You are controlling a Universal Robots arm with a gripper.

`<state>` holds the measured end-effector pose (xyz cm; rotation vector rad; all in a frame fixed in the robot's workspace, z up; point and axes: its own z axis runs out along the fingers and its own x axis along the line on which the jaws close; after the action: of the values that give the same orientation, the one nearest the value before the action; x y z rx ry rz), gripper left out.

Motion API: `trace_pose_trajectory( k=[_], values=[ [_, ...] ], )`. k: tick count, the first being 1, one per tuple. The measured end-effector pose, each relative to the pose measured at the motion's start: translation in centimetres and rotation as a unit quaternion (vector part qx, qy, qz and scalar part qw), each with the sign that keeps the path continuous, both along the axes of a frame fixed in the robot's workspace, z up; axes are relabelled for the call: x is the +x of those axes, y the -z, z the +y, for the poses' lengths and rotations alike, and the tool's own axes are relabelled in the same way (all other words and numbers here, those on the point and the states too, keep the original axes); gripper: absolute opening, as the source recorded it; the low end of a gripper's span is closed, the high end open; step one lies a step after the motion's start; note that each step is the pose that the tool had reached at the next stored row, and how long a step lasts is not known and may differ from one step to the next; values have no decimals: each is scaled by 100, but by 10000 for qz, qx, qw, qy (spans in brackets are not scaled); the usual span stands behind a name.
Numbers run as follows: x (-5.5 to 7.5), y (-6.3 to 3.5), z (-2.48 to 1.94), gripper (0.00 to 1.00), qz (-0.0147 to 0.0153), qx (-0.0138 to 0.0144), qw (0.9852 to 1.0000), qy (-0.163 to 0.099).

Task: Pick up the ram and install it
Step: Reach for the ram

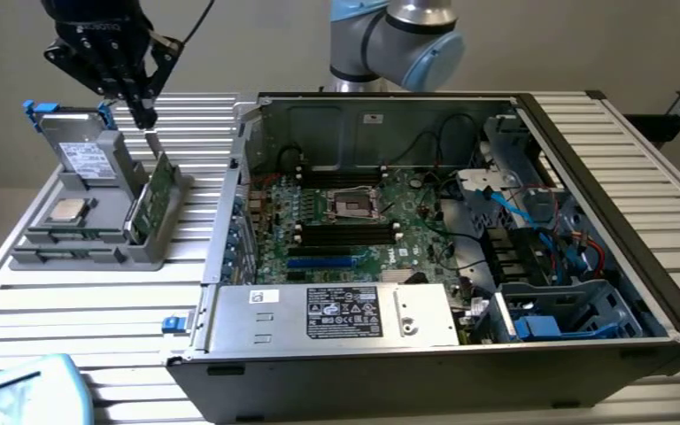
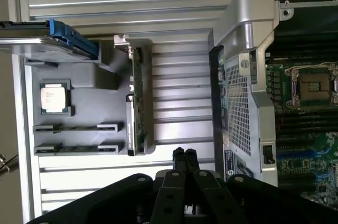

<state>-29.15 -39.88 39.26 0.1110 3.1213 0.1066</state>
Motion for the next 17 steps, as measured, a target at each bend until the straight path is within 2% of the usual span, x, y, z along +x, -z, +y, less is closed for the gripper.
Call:
trace_pose_trajectory(
  k=[4, 7, 17],
  values=[
    [-185, 0, 0, 11, 15, 2, 10000, -1],
    [-319, 0, 0, 11, 38, 2, 10000, 0],
    [-757, 13, 0, 11, 227, 2, 9997, -2]
  ],
)
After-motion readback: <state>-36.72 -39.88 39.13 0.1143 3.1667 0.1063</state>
